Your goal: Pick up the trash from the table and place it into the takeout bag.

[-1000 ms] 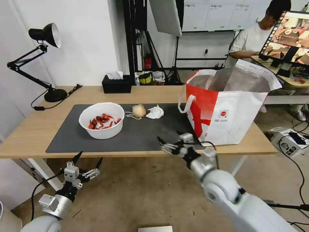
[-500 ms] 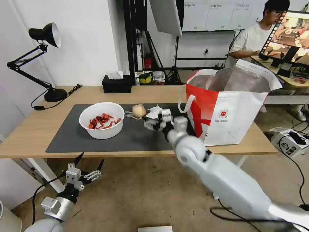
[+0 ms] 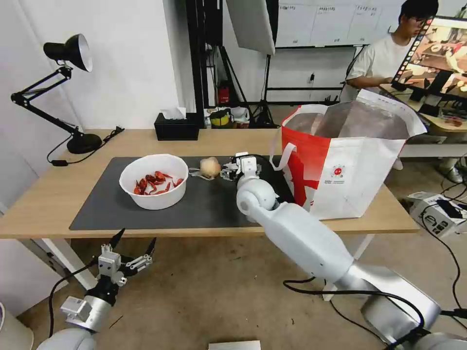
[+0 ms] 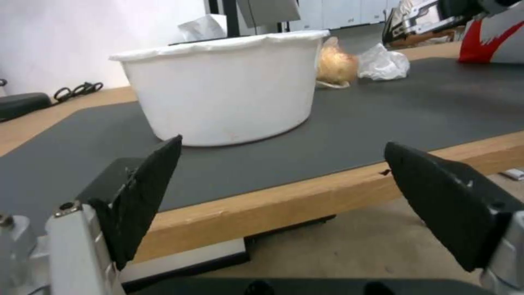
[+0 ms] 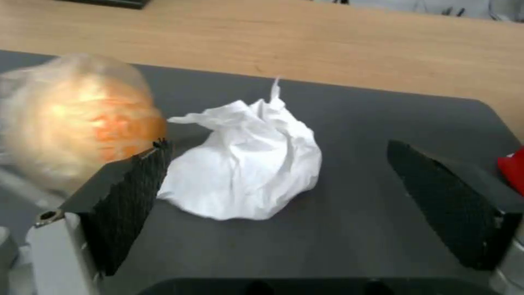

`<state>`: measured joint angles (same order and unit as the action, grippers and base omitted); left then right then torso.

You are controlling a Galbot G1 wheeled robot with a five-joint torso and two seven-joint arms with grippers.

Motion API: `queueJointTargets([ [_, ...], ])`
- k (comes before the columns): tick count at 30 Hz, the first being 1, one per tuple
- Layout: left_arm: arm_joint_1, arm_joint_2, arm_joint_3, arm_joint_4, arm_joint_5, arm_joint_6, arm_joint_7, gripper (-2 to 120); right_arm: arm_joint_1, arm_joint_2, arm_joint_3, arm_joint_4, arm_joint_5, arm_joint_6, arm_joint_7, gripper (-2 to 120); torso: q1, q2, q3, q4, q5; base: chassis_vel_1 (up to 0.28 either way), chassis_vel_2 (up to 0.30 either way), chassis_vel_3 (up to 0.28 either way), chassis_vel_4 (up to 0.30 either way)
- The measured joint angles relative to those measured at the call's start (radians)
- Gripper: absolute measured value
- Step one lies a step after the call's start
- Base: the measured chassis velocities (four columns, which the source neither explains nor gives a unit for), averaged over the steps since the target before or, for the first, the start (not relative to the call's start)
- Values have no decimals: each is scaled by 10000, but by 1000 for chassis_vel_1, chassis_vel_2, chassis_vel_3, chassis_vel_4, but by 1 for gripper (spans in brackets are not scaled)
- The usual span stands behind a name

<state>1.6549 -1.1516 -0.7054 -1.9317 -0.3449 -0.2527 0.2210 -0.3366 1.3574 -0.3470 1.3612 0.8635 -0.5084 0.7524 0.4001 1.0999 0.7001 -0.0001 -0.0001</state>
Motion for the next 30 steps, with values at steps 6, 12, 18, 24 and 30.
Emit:
queueJointTargets([
  [6, -7, 203, 57, 65, -42, -1, -37, 100, 149, 419, 257, -800, -207, -101, -46, 100, -1, 1, -1, 0, -1, 0, 0, 0, 0],
  [12, -135, 221, 206, 157, -59, 0, -64, 100, 530, 987, 312, -2003, -420, -200, -194, 100, 0, 1, 0, 1, -1, 0, 0, 0, 0],
  [18, -129, 265, 256, 255, -27, -96, -58, 100, 880, 1409, 337, -2630, -431, -237, -367, 100, -1, 1, -1, 1, -1, 0, 0, 0, 0],
  [24, -137, 258, 271, 283, -28, -150, -53, 100, 1060, 1683, 448, -3162, -447, -302, -489, 100, -1, 1, 0, 1, 0, 0, 0, 0, 0],
  [30, -156, 239, 304, 329, -26, -166, -51, 100, 1101, 1783, 501, -3460, -552, -346, -568, 100, -1, 0, 0, 1, 0, 0, 0, 0, 0],
])
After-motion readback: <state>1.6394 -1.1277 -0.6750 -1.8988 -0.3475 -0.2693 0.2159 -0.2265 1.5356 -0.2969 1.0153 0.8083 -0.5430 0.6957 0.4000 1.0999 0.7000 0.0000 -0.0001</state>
